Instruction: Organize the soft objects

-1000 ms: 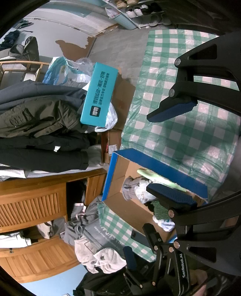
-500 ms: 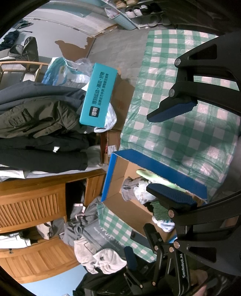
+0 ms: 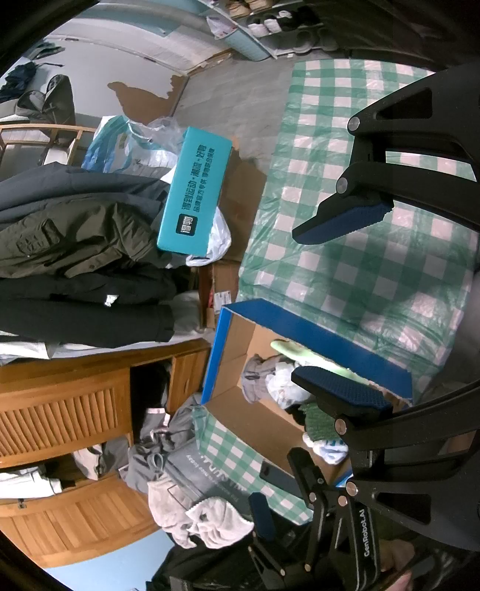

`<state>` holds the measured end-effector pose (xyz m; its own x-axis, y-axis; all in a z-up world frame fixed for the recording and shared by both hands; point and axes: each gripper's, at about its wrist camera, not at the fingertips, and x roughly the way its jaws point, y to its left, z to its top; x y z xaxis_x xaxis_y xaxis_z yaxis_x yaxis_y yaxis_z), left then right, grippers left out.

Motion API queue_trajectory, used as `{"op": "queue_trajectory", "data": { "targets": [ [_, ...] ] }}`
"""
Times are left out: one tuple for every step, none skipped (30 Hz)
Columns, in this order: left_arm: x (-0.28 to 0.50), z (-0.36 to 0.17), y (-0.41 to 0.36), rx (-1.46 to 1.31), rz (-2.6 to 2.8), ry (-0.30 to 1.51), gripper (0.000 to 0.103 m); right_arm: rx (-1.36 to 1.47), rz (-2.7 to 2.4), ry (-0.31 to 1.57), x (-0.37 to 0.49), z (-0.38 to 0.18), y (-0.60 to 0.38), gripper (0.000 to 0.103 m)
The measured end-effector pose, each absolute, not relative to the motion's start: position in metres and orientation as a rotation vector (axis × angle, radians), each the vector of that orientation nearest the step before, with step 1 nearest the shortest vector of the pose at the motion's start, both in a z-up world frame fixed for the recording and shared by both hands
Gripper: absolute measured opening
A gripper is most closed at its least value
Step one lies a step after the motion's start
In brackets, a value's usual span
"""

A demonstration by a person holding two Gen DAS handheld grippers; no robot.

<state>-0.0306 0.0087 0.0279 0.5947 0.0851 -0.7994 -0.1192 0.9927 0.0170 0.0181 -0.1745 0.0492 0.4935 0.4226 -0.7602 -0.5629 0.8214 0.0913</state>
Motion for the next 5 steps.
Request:
{"op": "queue_trajectory", "data": {
  "targets": [
    [-0.0304,0.0281,0.0088,-0.039,0.119,0.926,0.087,-0.178,0.601,0.868,0.0181,0.0492,-0.1746,0.068],
    [-0.0303,0.0282,0.0089,-0.039,0.12,0.926,0.087,-0.178,0.6,0.868,0.018,0.0493,-0.1746,0.068],
    [-0.0318,0.0273,0.008,-0.039,0.119,0.926,0.087,-0.178,0.601,0.869,0.0179,0.0493,-0.1747,0.068],
    [-0.0301,0.0282,0.0088,-0.04,0.117,0.928,0.087,-0.178,0.601,0.869,0.0182,0.0493,-0.1746,0.068],
    [-0.03,0.0275,0.0083,-0.039,0.114,0.93,0.087,-0.178,0.601,0.868,0.0181,0.0494,-0.1747,0.068]
  ]
}}
